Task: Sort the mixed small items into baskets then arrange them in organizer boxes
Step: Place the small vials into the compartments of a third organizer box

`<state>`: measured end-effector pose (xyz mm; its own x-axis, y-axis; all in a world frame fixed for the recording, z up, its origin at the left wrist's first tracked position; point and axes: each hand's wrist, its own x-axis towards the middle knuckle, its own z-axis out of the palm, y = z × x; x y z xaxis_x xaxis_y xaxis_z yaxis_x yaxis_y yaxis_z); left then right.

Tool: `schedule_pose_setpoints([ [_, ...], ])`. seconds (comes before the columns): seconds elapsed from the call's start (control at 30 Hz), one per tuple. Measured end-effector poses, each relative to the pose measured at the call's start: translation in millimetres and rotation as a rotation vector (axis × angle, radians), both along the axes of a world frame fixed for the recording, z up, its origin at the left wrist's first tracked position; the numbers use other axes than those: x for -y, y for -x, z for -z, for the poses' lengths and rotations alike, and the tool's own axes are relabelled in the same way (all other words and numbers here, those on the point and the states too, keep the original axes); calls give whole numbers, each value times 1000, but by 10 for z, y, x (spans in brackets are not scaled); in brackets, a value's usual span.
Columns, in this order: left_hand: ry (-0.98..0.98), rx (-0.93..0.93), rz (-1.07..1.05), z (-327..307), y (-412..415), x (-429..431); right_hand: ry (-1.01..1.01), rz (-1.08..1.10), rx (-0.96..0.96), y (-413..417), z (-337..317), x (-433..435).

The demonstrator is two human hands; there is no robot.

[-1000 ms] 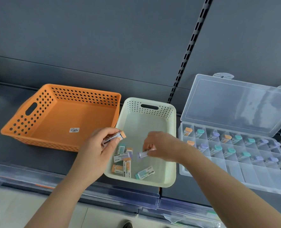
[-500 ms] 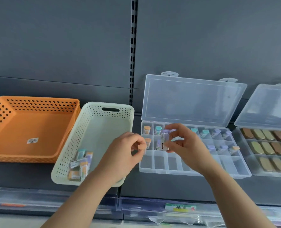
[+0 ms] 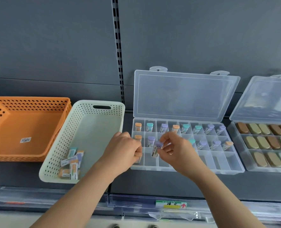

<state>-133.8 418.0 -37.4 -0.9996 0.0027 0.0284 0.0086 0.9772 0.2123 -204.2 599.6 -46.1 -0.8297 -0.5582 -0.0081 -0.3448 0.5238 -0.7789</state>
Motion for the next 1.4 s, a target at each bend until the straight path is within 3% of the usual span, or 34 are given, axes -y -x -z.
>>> schedule_pose_setpoints([
  [0.27, -7, 17, -8, 41, -12, 41, -105, -94, -179, -38, 71, 56],
  [0.43, -112, -21, -33, 7, -103, 127, -186, -97, -264, -97, 105, 104],
  [0.63, -212, -86, -76, -88, -295, 247, -334, -126, -219, -123, 130, 157],
  [0.93, -307, -94, -166, -134, -475, 480, -385, -129, -237, -130, 1, 178],
  [1.17, -243, 156, -287, -117, -719, 1057, -130, -240, -180, -148, -205, 729],
  [1.4, -173, 348, -128, 144, -589, 1046, -229, -434, -219, -123, -118, 1307],
])
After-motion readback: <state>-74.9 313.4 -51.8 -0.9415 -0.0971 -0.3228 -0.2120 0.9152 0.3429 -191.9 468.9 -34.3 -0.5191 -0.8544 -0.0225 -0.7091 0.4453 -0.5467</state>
